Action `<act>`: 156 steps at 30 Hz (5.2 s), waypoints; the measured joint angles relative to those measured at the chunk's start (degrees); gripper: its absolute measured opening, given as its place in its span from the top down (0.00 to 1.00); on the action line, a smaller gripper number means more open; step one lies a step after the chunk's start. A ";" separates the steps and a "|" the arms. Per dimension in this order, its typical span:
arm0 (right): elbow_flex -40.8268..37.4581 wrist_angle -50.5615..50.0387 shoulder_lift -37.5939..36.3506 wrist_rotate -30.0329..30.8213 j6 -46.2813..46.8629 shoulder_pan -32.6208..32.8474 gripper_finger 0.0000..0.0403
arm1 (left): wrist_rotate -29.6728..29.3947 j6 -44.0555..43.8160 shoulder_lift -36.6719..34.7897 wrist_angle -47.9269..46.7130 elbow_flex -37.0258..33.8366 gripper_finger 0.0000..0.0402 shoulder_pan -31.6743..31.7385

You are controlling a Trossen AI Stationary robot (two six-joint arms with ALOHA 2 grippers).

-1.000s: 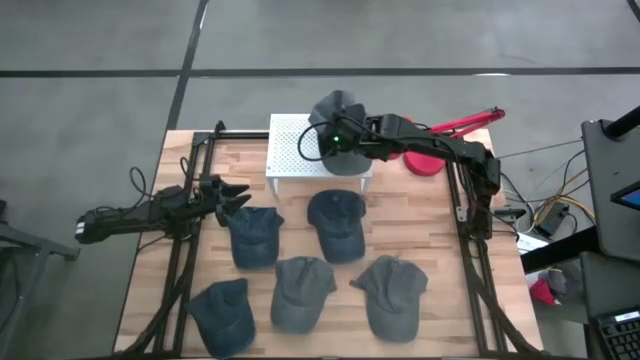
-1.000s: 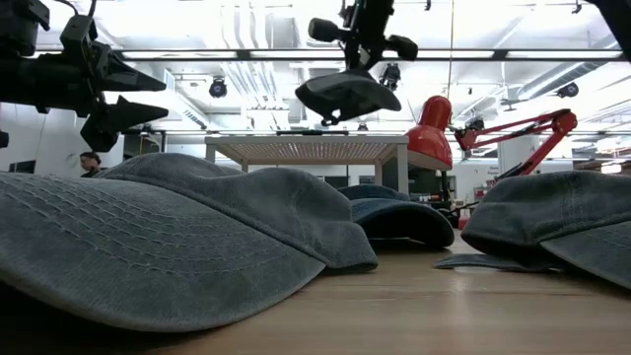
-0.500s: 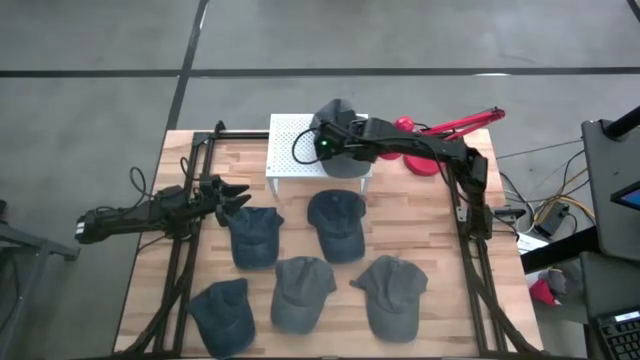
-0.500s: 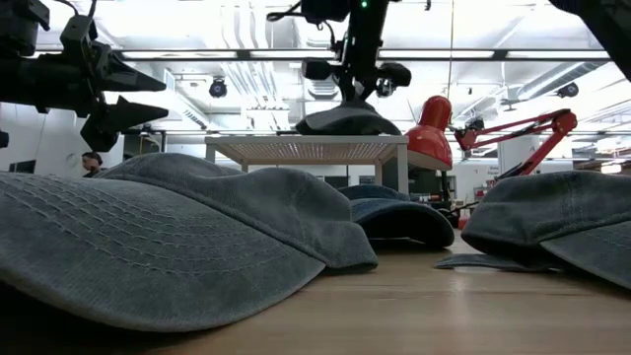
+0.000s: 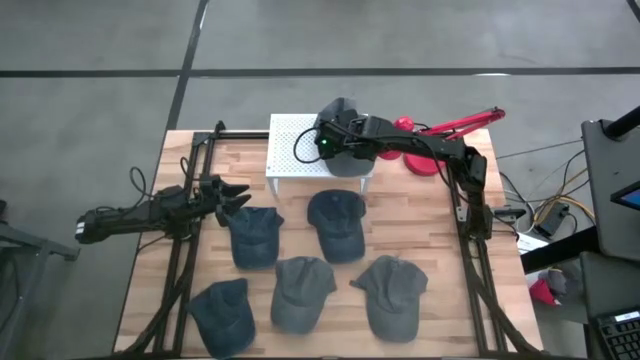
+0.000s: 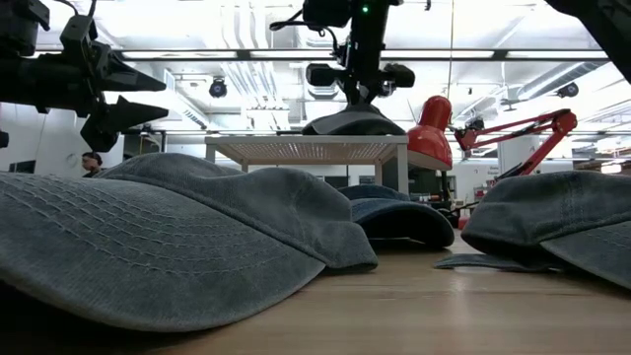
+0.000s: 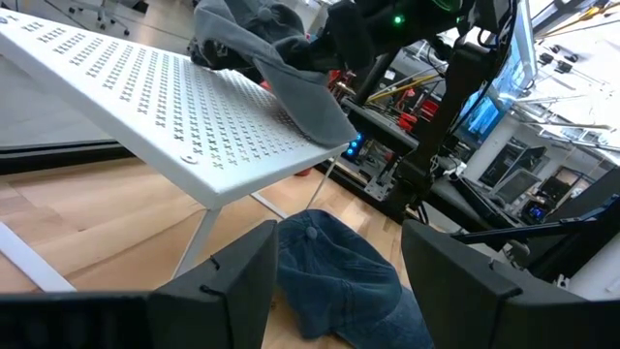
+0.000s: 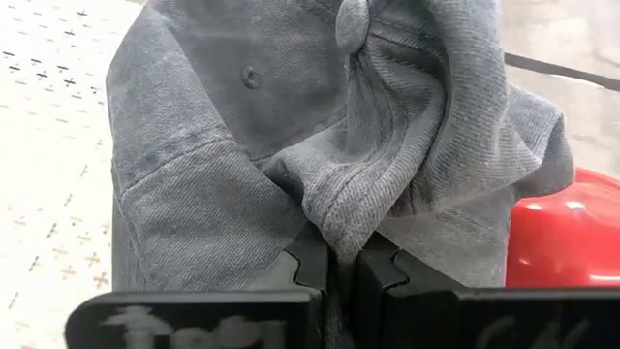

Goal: Pick & Place hat
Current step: Put the top right gray cap on the shelf, then put the right gray cap on the shelf

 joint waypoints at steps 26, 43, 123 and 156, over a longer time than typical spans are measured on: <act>0.00 -1.13 -0.09 -0.21 -1.48 -0.20 0.97 | -0.02 0.00 0.00 0.00 0.02 0.45 0.00; 0.00 -1.43 -0.11 -1.29 -4.35 -0.69 0.97 | 0.00 0.00 0.00 0.00 0.02 0.45 -0.02; -0.11 -2.15 -2.07 -1.07 2.10 1.11 0.39 | -0.01 0.02 0.01 -0.04 0.02 0.45 -0.01; -0.11 -6.58 -6.95 -16.94 -0.92 13.85 0.23 | 0.00 0.02 0.00 -0.46 0.02 0.45 -0.02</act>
